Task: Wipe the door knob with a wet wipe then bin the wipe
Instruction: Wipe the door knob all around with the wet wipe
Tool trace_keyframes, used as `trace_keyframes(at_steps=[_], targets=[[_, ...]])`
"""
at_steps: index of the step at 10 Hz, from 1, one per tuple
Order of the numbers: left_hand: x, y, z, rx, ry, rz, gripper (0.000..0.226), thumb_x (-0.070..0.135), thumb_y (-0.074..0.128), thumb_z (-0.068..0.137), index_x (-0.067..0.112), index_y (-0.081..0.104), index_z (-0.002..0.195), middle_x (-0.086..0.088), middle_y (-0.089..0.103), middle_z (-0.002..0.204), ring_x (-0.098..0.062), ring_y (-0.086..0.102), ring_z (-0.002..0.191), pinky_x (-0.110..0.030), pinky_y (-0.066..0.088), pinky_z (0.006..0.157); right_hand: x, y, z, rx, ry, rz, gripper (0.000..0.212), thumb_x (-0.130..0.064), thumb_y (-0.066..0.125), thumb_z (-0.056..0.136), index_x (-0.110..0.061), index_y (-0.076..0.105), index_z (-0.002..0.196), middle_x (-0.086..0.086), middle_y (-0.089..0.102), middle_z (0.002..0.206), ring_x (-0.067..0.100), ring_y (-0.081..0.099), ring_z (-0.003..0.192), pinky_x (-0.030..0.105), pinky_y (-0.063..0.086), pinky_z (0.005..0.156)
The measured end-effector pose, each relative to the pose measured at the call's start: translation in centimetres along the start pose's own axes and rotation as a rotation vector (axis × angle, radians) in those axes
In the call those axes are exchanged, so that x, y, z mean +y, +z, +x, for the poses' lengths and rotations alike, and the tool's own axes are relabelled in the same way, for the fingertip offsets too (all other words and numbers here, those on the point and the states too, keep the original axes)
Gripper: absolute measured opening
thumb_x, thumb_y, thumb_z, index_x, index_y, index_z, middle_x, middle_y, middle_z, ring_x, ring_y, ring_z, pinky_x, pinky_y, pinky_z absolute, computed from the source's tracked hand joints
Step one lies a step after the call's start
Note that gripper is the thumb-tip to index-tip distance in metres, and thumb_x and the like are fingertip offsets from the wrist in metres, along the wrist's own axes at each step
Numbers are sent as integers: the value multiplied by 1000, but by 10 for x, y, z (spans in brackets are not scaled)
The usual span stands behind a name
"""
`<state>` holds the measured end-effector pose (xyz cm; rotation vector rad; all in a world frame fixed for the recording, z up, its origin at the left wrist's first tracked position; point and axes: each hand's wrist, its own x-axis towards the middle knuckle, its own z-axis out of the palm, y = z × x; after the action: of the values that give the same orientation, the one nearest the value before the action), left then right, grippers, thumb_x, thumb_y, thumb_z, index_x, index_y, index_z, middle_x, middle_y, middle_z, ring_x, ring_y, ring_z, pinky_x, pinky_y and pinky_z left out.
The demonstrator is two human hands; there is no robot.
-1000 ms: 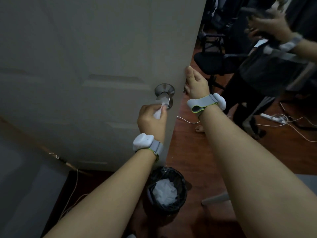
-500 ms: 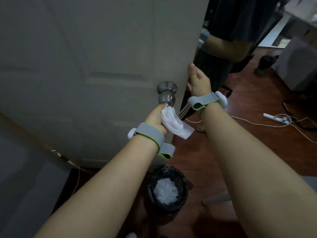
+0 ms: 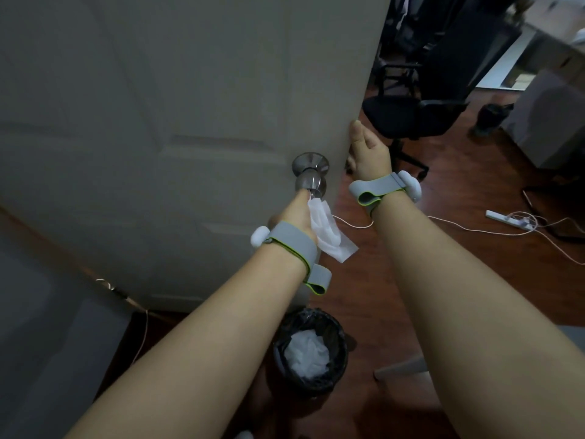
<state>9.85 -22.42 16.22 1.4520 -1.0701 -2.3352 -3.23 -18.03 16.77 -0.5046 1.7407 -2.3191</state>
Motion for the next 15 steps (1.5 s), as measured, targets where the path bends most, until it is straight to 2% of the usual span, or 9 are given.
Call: trace_keyframes(at_steps=[2,4,6,8,9,10,11,12,15], targets=[[-18,5,1,355,614,312,21,31,69,75,11,65,70,4,57,62,-19,54,63,-16,34,59,0,-3,2,33,11,-98,40,-22,46,99,8,57,123,-16,60,52,-6,49,41,6,39,46],[-28,-19,17,240,1220,646,6,11,66,81,5,68,81,-13,69,84,-26,63,76,-19,42,67,-1,-3,0,22,42,-52,40,-23,48,98,7,57,123,-15,61,58,-5,51,43,7,41,47],[-7,-39,26,145,1655,1044,4,14,68,82,12,71,82,-13,66,78,-33,61,61,-34,51,47,1,-3,3,25,54,-10,39,-23,49,98,6,57,123,-9,65,65,-4,53,47,10,43,48],[2,-42,31,62,1796,1142,10,17,68,84,18,72,93,-6,68,83,-30,61,61,-29,50,46,1,-3,3,-13,68,47,24,-21,49,97,-7,63,112,-5,72,84,3,67,73,17,55,69],[-14,-50,37,-20,1715,1175,13,20,65,86,17,73,96,-9,68,83,-31,62,65,-31,52,51,0,-4,2,-20,70,58,17,-21,50,96,-17,66,100,-10,71,72,-1,64,65,15,55,65],[-36,-58,41,34,1302,975,16,22,63,87,11,73,81,-13,68,78,-31,65,74,-27,47,64,-1,-5,-1,-26,60,37,22,-25,51,96,-14,67,104,1,62,70,7,54,61,17,50,57],[-36,-52,40,50,581,490,18,25,62,86,11,70,78,-9,70,77,-23,68,82,-26,50,77,0,-5,-1,-15,49,4,32,-26,49,97,-4,62,115,4,54,69,8,44,56,17,41,49],[-26,-44,36,-149,165,-24,7,20,57,89,13,58,87,1,68,60,-15,63,64,-19,52,63,-1,-4,-1,-13,43,-9,34,-25,49,97,-1,60,118,12,54,84,20,44,73,25,40,60],[-30,-24,25,-382,30,-301,52,16,44,96,15,71,52,4,67,45,-5,64,43,-12,50,44,-2,-5,-2,13,66,-40,39,-23,47,98,2,56,126,4,63,83,-6,53,48,10,43,50]])
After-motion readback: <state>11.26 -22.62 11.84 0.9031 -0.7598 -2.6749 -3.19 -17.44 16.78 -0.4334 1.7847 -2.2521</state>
